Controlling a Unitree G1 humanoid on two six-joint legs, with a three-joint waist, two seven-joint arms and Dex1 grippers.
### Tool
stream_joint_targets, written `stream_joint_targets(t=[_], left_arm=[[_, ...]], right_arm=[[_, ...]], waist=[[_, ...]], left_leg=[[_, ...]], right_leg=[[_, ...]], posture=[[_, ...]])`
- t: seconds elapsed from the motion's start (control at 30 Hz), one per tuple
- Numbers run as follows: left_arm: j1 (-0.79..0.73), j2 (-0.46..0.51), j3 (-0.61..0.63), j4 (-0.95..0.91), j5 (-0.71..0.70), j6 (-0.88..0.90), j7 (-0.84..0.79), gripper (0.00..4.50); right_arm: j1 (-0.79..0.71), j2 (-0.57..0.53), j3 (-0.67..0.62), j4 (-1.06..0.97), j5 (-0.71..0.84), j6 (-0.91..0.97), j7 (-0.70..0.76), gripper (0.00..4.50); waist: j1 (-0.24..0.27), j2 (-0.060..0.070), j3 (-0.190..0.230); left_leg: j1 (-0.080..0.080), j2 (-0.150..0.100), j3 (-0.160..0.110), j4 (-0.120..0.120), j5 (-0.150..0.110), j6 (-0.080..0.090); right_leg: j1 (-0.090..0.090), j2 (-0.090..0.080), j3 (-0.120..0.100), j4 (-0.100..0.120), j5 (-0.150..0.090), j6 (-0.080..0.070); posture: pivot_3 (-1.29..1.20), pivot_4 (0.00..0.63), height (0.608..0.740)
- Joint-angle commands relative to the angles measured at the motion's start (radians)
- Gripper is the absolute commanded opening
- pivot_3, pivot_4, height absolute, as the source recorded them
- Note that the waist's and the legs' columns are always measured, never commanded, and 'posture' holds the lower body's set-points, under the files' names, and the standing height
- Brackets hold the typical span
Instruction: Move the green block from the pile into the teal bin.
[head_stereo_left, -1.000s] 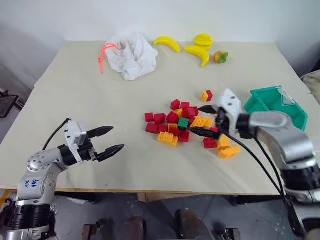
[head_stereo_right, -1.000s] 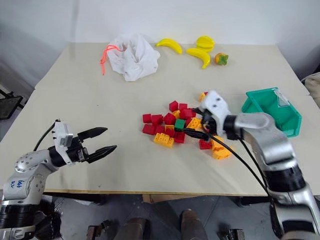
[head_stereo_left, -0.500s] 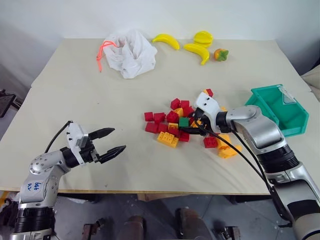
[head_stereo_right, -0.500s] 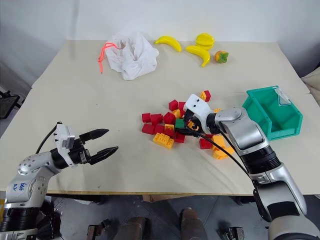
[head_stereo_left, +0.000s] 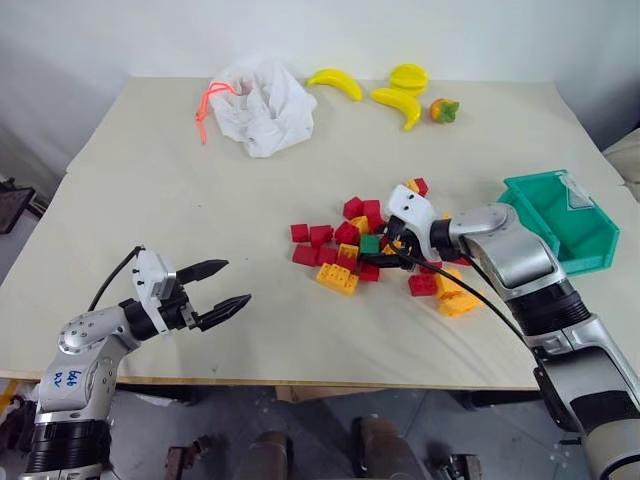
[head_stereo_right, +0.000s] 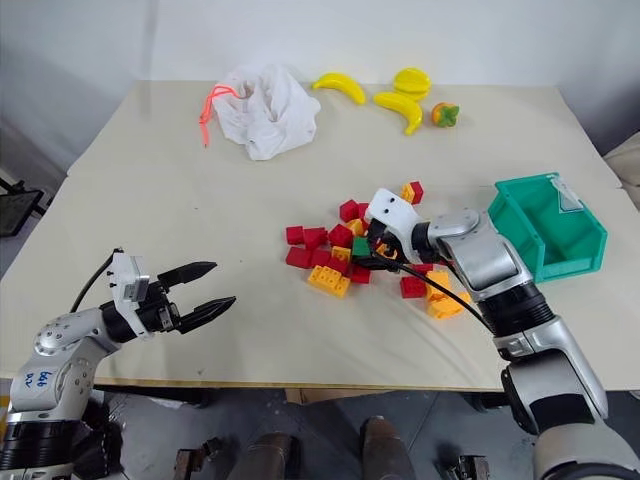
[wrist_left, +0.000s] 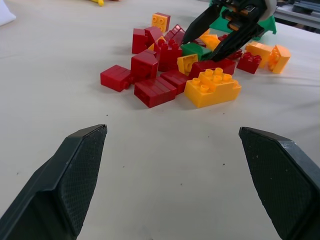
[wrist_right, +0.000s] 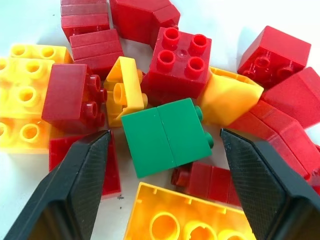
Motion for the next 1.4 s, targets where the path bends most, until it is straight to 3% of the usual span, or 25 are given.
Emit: stream_joint_targets(t=[0.03, 0.1, 0.43, 0.53, 0.73, 0.83, 1.0, 1.2, 1.4], left_arm=[[-0.007, 0.012, 0.007, -0.056, -0.039, 0.009, -0.021, 4.5], [0.001, 0.025, -0.004, -0.078, -0.05, 0.017, -0.055, 4.5], [-0.065, 0.024, -0.046, -0.125, -0.065, 0.031, -0.077, 4.5], [-0.09, -0.002, -0.056, -0.133, -0.082, 0.041, -0.064, 4.5], [-0.158, -0.049, -0.111, -0.129, -0.075, 0.053, -0.039, 4.5], [-0.2, -0.075, -0.114, -0.097, -0.077, 0.049, -0.027, 4.5], [-0.255, -0.102, -0.134, -0.064, -0.074, 0.053, -0.032, 4.5], [-0.319, -0.134, -0.156, 0.001, -0.053, 0.03, -0.04, 4.5], [-0.311, -0.139, -0.163, 0.01, -0.048, 0.013, -0.044, 4.5]], right_arm=[[-0.01, 0.0, -0.004, 0.02, -0.007, -0.011, 0.041, 2.72], [-0.008, 0.003, -0.014, 0.015, 0.0, -0.009, 0.052, 2.15], [0.035, -0.013, -0.13, -0.075, 0.071, -0.048, 0.075, 2.12], [0.103, -0.066, -0.246, -0.189, 0.159, -0.061, 0.11, 2.12], [0.301, -0.124, -0.567, -0.329, 0.279, -0.035, -0.005, 2.12], [0.385, -0.16, -0.738, -0.335, 0.276, -0.058, -0.101, 2.12], [0.457, -0.232, -0.86, -0.262, 0.205, -0.092, -0.25, 2.12], [0.438, -0.266, -0.842, -0.067, 0.123, -0.121, -0.394, 2.12], [0.321, -0.245, -0.8, 0.118, 0.098, -0.157, -0.488, 2.12]], waist=[[0.0, 0.0, 0.0], [0.0, 0.0, 0.0], [0.001, 0.0, 0.0], [0.003, 0.0, 0.0], [0.017, 0.0, 0.0], [0.024, 0.0, 0.0], [0.026, 0.0, 0.0], [0.024, 0.0, 0.0], [0.009, 0.001, 0.0]], left_leg=[[0.0, 0.0, 0.0, 0.0, 0.0, 0.0], [0.0, 0.0, 0.0, 0.0, 0.0, 0.0], [0.0, -0.001, -0.001, 0.001, 0.0, 0.0], [-0.001, -0.001, -0.001, 0.001, 0.0, 0.0], [-0.001, -0.002, -0.004, 0.003, 0.0, 0.001], [-0.001, -0.002, -0.004, 0.004, 0.0, 0.001], [0.0, -0.003, 0.0, 0.004, 0.0, 0.002], [0.001, -0.005, 0.004, 0.005, 0.002, 0.005], [0.001, -0.007, 0.006, 0.004, 0.004, 0.007]], right_leg=[[0.0, 0.0, 0.0, 0.0, 0.0, 0.0], [0.0, 0.0, -0.001, 0.0, 0.0, 0.0], [0.0, -0.001, -0.001, 0.0, 0.0, 0.0], [0.0, -0.001, -0.002, 0.0, 0.0, 0.0], [0.003, -0.002, -0.006, -0.001, 0.0, 0.0], [0.003, -0.002, -0.006, 0.0, 0.0, 0.0], [0.003, -0.001, -0.003, 0.002, 0.001, 0.001], [0.003, -0.001, 0.001, 0.002, 0.003, 0.004], [0.002, -0.001, 0.004, 0.002, 0.004, 0.006]], posture=[[0.0, 0.15, 0.74], [0.0, 0.15, 0.74], [0.0, 0.15, 0.74], [0.0, 0.15, 0.74], [0.0, 0.15, 0.74], [0.0, 0.15, 0.74], [0.0, 0.15, 0.74], [0.0, 0.15, 0.74], [0.0, 0.15, 0.74]])
